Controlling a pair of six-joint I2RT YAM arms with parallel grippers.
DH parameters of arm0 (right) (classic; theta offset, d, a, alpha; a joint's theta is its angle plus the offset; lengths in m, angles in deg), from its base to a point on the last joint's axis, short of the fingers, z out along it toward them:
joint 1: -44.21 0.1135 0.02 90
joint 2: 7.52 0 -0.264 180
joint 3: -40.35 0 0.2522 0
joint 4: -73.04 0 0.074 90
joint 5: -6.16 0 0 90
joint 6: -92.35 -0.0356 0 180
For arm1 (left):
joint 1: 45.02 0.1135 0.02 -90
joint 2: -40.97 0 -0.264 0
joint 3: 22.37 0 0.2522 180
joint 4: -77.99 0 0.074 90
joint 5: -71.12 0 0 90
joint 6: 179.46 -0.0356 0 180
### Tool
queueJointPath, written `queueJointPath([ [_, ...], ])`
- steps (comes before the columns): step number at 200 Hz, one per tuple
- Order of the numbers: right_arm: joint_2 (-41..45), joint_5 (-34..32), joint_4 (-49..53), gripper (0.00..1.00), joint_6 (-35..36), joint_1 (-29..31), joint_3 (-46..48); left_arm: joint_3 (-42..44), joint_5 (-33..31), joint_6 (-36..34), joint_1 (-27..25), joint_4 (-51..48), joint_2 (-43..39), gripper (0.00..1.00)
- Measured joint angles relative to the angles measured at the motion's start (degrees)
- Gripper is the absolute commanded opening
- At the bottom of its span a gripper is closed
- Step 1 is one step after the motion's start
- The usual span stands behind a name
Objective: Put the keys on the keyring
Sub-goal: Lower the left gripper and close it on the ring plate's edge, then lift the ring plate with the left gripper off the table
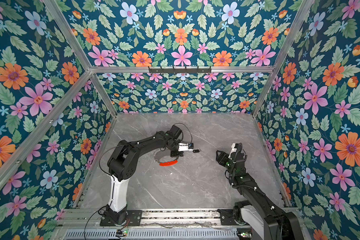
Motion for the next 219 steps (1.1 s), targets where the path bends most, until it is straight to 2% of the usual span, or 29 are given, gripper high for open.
queueJointPath([
  [86,-0.72,0.92,-0.28,0.70,0.20,0.00,-0.07,3.15,-3.37,0.11,0.59,2.84,-4.00,0.30],
  [145,-0.76,1.44,-0.31,0.70,0.20,0.00,-0.09,3.48,-3.45,0.28,0.74,3.04,-3.45,0.26],
  [219,-0.76,1.44,-0.31,0.70,0.20,0.00,-0.11,3.52,-3.56,0.26,0.76,3.02,-2.40,0.30],
])
